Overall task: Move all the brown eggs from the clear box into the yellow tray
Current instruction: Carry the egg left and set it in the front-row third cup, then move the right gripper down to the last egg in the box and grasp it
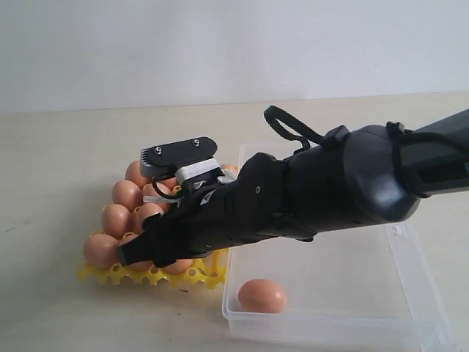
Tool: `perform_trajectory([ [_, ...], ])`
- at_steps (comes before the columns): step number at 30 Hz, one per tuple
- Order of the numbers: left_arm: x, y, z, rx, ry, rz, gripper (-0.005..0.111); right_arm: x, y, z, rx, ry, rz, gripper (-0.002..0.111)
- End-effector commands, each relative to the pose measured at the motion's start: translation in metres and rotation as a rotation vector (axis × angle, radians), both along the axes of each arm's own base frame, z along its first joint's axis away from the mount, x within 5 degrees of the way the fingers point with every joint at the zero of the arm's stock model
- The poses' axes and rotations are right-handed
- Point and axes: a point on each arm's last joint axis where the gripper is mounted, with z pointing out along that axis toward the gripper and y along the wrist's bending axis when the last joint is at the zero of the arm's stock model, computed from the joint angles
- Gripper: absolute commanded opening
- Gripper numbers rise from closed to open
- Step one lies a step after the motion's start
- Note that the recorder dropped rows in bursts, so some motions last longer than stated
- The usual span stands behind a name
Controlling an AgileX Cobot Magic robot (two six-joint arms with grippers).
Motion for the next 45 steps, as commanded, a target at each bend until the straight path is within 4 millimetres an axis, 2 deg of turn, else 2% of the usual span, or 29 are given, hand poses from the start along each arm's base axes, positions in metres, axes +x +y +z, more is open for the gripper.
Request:
perform_trajectory([
  [1, 0.000, 0.000, 0.002, -0.006, -0.012, 0.001, 0.000, -0.001, 0.000, 0.024, 0.039, -0.068, 0.020, 0.054],
  [5, 0.000, 0.000, 0.002, -0.006, -0.012, 0.001, 0.000, -0.008, -0.008, 0.050, 0.050, -0.061, 0.089, 0.052],
  [7, 0.000, 0.000, 0.002, -0.006, -0.012, 0.001, 0.000, -0.009, -0.016, 0.057, 0.028, -0.036, 0.128, 0.049],
  [12, 0.000, 0.000, 0.002, -0.006, -0.012, 0.001, 0.000, -0.001, -0.056, 0.064, -0.034, 0.035, 0.127, 0.028],
  [15, 0.000, 0.000, 0.002, -0.006, -0.012, 0.001, 0.000, 0.000, -0.077, 0.063, -0.102, 0.168, 0.158, 0.018],
  [18, 0.000, 0.000, 0.002, -0.006, -0.012, 0.001, 0.000, -0.002, -0.099, 0.057, -0.190, 0.306, 0.204, 0.023],
  [21, 0.000, 0.000, 0.002, -0.006, -0.012, 0.001, 0.000, 0.002, -0.115, 0.053, -0.266, 0.345, 0.219, 0.039],
  [24, 0.000, 0.000, 0.002, -0.006, -0.012, 0.001, 0.000, 0.007, -0.119, 0.054, -0.246, 0.336, 0.186, 0.052],
  [26, 0.000, 0.000, 0.002, -0.006, -0.012, 0.001, 0.000, 0.008, -0.119, 0.054, -0.249, 0.328, 0.184, 0.054],
  [34, 0.000, 0.000, 0.002, -0.006, -0.012, 0.001, 0.000, 0.007, -0.117, 0.049, -0.263, 0.340, 0.211, 0.054],
  [45, 0.000, 0.000, 0.002, -0.006, -0.012, 0.001, 0.000, 0.002, -0.097, 0.014, -0.368, 0.326, 0.399, 0.054],
])
